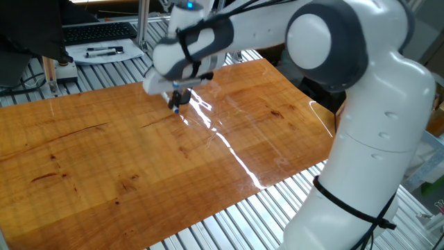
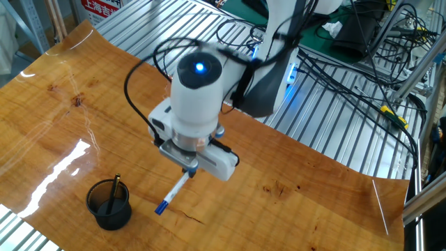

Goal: Put the pen into the pen holder

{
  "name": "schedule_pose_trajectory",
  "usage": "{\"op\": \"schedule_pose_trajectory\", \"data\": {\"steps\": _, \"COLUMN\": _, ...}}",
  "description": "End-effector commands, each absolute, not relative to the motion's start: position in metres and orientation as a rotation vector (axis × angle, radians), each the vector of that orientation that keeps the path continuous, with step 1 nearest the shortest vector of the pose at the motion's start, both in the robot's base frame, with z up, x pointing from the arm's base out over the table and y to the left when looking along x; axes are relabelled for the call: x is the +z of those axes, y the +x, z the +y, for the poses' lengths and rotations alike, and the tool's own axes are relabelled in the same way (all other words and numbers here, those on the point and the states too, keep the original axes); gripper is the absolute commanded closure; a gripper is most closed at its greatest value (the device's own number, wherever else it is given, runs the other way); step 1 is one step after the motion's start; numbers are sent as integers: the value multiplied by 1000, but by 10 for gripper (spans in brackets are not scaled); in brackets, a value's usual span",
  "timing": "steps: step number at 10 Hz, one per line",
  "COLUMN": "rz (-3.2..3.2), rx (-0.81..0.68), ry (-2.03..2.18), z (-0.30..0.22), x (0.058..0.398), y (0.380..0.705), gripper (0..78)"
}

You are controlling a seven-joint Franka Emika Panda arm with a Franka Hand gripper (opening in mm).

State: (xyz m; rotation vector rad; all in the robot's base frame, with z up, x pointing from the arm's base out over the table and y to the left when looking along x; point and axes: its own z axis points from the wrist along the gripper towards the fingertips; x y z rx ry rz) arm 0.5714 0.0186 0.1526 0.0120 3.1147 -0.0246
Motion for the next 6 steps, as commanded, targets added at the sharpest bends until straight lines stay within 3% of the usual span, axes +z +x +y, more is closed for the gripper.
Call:
{"op": "schedule_pose_trajectory", "data": {"steps": 1, "rz": 3224, "rx": -41, "ry": 120, "z": 8, "x": 232, "y": 575, "gripper": 764}}
{"op": "schedule_pose_trajectory", "data": {"steps": 6, "rz": 3342, "rx": -73, "ry": 84, "z": -9, "x": 259, "y": 582, "gripper": 764}}
